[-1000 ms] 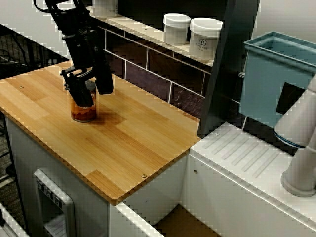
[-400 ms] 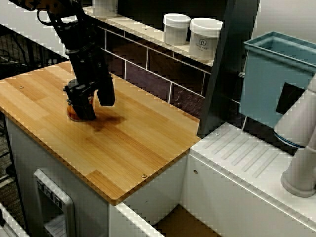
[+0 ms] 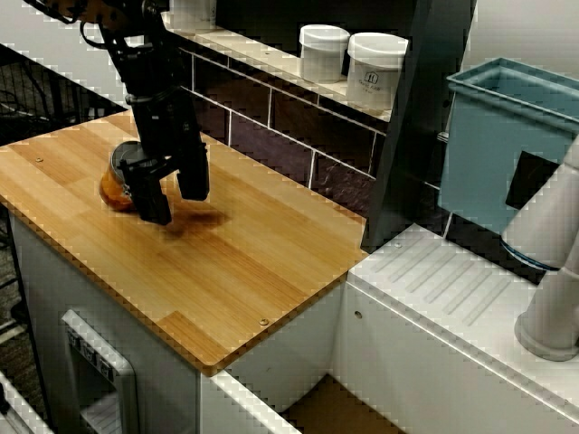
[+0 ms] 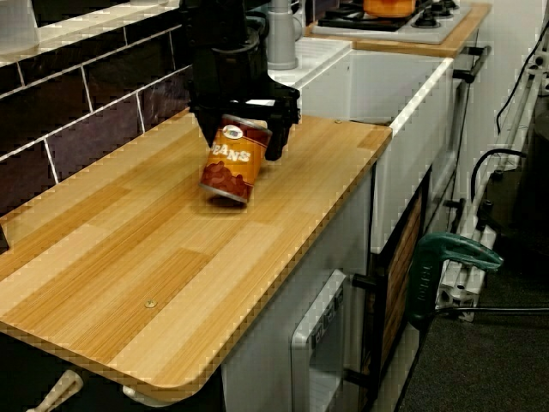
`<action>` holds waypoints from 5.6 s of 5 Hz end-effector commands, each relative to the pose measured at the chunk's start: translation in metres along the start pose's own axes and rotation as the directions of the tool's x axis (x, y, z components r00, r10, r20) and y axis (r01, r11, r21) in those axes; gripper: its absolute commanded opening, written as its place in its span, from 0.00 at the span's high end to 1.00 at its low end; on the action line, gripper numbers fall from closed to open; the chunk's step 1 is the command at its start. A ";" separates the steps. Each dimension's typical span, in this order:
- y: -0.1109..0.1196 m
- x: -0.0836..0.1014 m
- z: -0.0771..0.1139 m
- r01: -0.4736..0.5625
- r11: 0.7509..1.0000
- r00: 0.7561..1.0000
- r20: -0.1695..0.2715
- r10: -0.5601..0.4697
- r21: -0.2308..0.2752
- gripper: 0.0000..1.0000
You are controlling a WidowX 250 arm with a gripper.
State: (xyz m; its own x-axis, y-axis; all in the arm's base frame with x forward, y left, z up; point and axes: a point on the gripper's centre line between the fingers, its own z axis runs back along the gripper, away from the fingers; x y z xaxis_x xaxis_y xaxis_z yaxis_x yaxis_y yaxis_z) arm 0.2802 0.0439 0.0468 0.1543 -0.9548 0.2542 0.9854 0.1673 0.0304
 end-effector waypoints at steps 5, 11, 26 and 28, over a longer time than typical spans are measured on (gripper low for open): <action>0.011 -0.035 0.051 0.060 0.998 0.998 0.025 -0.060 -0.017 0.00; 0.036 -0.130 0.102 -0.237 0.971 0.967 0.111 0.231 0.043 0.00; 0.031 -0.056 0.041 -0.817 0.557 0.575 0.269 0.773 0.146 0.00; 0.032 -0.056 0.046 -0.839 0.527 0.542 0.277 0.793 0.133 0.00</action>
State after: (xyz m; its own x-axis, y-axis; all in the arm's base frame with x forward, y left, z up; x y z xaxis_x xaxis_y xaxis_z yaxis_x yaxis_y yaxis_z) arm 0.2988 0.1101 0.0587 0.8683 -0.3075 0.3893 0.3809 0.9160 -0.1260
